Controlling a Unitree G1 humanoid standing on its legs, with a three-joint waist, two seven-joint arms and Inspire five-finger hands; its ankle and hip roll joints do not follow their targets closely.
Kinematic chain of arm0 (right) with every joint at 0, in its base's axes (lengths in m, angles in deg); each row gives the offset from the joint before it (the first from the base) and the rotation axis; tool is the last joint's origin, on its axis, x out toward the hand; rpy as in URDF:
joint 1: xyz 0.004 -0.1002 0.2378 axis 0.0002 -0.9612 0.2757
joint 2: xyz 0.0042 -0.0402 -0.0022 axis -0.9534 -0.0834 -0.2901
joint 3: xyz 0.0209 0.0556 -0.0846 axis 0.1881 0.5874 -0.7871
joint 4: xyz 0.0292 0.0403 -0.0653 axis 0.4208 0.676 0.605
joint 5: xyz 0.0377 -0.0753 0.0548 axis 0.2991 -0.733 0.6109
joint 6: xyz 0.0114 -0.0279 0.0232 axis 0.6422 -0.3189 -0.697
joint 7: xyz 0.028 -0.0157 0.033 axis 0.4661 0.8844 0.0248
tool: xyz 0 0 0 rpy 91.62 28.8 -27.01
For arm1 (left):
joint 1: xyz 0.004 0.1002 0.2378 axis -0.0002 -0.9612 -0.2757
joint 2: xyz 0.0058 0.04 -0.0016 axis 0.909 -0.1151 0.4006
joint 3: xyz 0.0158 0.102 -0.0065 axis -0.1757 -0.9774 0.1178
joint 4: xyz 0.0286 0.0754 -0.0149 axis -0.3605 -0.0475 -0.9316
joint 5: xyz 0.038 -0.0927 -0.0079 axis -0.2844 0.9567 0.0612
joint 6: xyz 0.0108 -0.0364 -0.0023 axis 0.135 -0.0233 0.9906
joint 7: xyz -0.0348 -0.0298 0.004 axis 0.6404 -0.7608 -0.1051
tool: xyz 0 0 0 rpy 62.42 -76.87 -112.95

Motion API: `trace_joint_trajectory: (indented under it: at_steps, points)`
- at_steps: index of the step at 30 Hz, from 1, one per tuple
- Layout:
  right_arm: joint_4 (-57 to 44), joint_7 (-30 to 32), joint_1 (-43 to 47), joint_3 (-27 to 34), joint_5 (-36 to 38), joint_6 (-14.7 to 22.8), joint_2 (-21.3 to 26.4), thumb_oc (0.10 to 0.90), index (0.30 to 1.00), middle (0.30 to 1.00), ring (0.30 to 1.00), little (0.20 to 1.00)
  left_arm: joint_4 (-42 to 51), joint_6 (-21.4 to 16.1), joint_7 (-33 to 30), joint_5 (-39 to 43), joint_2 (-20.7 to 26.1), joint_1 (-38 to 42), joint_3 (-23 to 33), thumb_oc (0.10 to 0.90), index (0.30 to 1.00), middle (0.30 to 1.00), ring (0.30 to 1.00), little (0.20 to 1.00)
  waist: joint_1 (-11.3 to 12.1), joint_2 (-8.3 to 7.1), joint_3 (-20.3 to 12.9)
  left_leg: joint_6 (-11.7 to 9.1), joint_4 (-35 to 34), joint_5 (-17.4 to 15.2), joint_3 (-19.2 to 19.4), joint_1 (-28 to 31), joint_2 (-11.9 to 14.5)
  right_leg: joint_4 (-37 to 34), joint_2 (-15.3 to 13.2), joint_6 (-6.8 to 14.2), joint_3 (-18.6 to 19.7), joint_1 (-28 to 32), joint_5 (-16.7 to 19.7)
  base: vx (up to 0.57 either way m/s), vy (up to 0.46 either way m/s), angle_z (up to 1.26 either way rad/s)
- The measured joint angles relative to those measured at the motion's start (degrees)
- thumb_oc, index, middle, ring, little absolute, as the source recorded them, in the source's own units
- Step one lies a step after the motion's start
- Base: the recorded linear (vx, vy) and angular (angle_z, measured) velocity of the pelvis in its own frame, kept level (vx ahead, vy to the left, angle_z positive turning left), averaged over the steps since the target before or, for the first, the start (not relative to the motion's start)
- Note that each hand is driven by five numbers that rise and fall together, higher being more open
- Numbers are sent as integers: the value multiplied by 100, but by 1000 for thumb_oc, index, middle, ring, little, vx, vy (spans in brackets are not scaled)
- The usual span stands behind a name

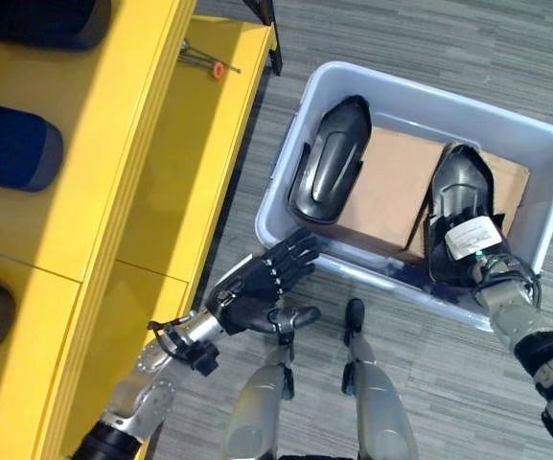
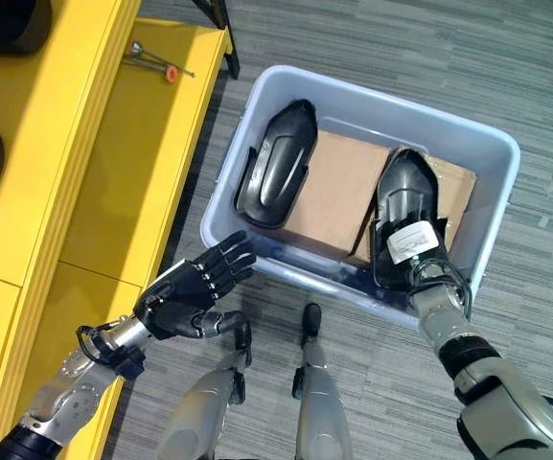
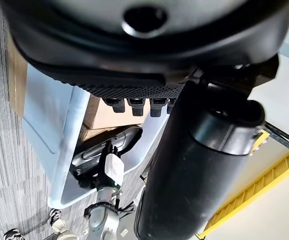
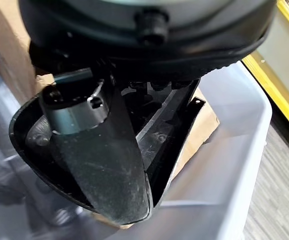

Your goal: Move parts from the plastic box to the shelf.

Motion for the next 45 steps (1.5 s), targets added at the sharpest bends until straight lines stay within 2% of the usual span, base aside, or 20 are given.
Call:
trace_joint_trajectory:
  at_steps: [6,8,11,19,24,27,28,30,35,38,41,42,43,45]
  points:
    - [492,58,369,-157,84,-257,11,900,1000,1000,1000,1000,1,44,112,-30,2,50,-33,900,1000,1000,1000,1000,182,73,-7,-7,77,10,-84,-140,-3,55,7,-32,-78,-107,11,-1,-33,6]
    - [609,209,440,-160,188,-405,51,900,1000,1000,1000,1000,1,164,121,-31,3,42,-54,900,1000,1000,1000,1000,282,135,-5,11,101,21,-86,-191,-7,91,7,-90,-99,-153,50,3,-15,4]
    - [618,414,434,-160,271,-528,64,900,1000,1000,1000,1000,1,163,166,-28,5,-7,-49,900,1000,1000,1000,1000,285,180,-6,30,100,21,-84,-183,-16,103,0,-92,-95,-150,57,1,2,-1]
    - [531,797,433,-142,476,-569,98,900,1000,1000,1000,1000,2,159,347,-29,14,-5,-49,900,1000,1000,1000,1000,275,180,-5,34,88,19,-69,-97,-16,141,4,-93,-61,-101,60,2,7,-1]
    - [-53,1432,199,126,999,-515,207,900,1000,1000,1000,1000,9,154,349,-13,20,-45,-49,900,1000,1000,1000,1000,234,180,-5,61,65,-1,-46,50,-19,163,4,-93,-16,8,63,7,41,-3]
    - [-524,1729,72,338,1236,-421,251,900,1000,1000,1000,1000,19,159,349,29,19,-145,-51,900,1000,1000,1000,1000,121,178,-4,59,-3,11,19,139,-28,161,1,-82,46,51,66,7,65,-7]
    - [-1008,1926,-218,556,1371,-333,310,900,1000,1000,1000,1000,65,160,351,23,17,-213,-78,900,1000,1000,1000,1000,87,176,-3,72,-17,19,71,160,-27,108,5,-40,101,59,38,12,90,-15]
    - [-1359,2039,-530,770,1397,-255,320,900,1000,1000,1000,1000,79,151,345,24,18,-216,-117,900,1000,1000,1000,1000,13,170,1,78,-42,20,83,193,-27,101,14,-19,172,73,35,11,59,-10]
    - [-1838,2317,-886,1081,1484,-250,356,900,1000,1000,1000,1000,80,141,317,25,16,-229,-155,900,1000,1000,1000,1000,-212,167,2,105,-128,22,182,333,-24,92,20,-17,210,132,41,38,64,-11]
    - [-2585,2580,-1458,1772,2480,27,358,900,1000,1000,1000,1000,225,49,156,16,22,-386,-157,900,1000,1000,1000,1000,-339,166,3,108,-329,56,235,549,-28,77,41,-37,291,237,53,8,40,-10]
    - [-3505,2743,-2160,2490,2789,438,282,900,1000,1000,1000,1000,351,-43,17,21,23,-461,-112,900,1000,1000,1000,1000,-446,162,5,88,-426,64,331,718,-26,69,52,-13,367,319,34,1,44,-14]
    - [-3625,2742,-2238,2537,2832,507,251,900,1000,1000,1000,1000,371,-49,-33,21,21,-454,-83,900,1000,1000,1000,1000,-511,162,5,91,-426,61,323,721,-26,69,45,-7,366,325,29,-8,109,-11]
    - [-3952,2529,-2559,2561,3056,727,127,900,1000,1000,1000,1000,430,-94,-54,18,19,-414,0,900,1000,1000,1000,1000,-682,162,5,103,-519,51,362,762,-32,21,40,1,396,324,24,-15,107,-10]
    - [-3971,2243,-2834,2529,3188,919,56,900,1000,1000,1000,1000,476,-116,-56,20,19,-393,31,900,1000,1000,1000,1000,-697,165,4,91,-630,65,470,823,-38,-68,57,62,509,323,24,-27,84,-24]
